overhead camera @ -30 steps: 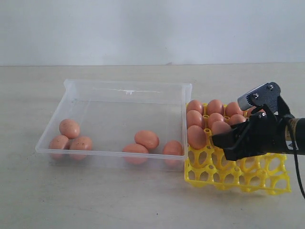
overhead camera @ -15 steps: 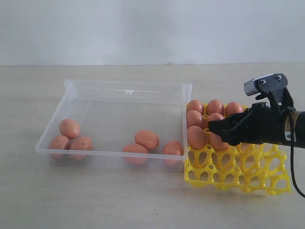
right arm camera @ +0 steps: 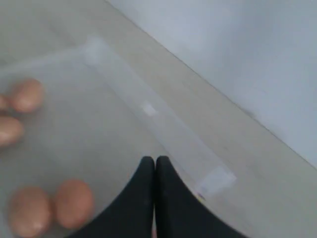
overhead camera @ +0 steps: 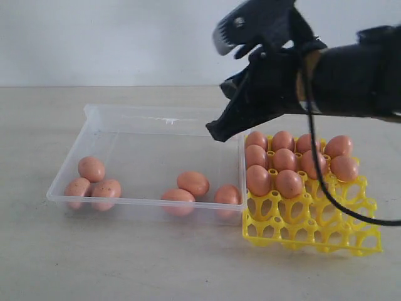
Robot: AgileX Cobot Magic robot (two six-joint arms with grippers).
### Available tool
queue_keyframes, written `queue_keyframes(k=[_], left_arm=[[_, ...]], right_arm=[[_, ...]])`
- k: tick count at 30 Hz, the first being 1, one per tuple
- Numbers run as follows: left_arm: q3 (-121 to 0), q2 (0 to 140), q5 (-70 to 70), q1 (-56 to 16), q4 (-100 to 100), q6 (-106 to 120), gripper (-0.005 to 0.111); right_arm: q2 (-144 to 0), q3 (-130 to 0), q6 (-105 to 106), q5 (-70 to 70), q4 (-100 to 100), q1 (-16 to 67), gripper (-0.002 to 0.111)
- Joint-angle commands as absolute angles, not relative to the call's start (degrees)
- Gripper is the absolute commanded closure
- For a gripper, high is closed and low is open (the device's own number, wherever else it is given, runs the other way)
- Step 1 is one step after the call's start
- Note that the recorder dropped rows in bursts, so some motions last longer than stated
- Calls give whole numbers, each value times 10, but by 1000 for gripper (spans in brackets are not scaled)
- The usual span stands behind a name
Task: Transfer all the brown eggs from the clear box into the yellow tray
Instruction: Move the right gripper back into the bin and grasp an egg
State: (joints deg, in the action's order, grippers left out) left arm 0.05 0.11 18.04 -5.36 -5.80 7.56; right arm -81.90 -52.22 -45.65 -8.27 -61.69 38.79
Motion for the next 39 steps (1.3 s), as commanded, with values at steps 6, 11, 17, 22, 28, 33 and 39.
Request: queue_keyframes(k=[6, 11, 17, 22, 28, 33, 39], left_arm=[[0, 0, 176, -53, -54, 76, 111], [0, 0, 176, -53, -54, 76, 111], [0, 0, 176, -53, -54, 76, 111], [0, 0, 176, -53, -54, 76, 111], [0, 0, 176, -53, -54, 76, 111], [0, 0, 176, -53, -54, 76, 111], [0, 0, 176, -53, -54, 76, 111]], right_arm=[[-1056, -946, 187, -618, 99, 423, 109], [-1168, -1101, 236, -700, 152, 418, 109], [-1237, -1125, 253, -700, 56, 418, 101], [-1275, -1125, 200, -700, 22, 418, 68], [-1298, -1125, 194, -689, -10, 416, 44], [-1310, -1125, 193, -678, -23, 412, 44], [-1328, -1125, 179, -664, -18, 384, 44]])
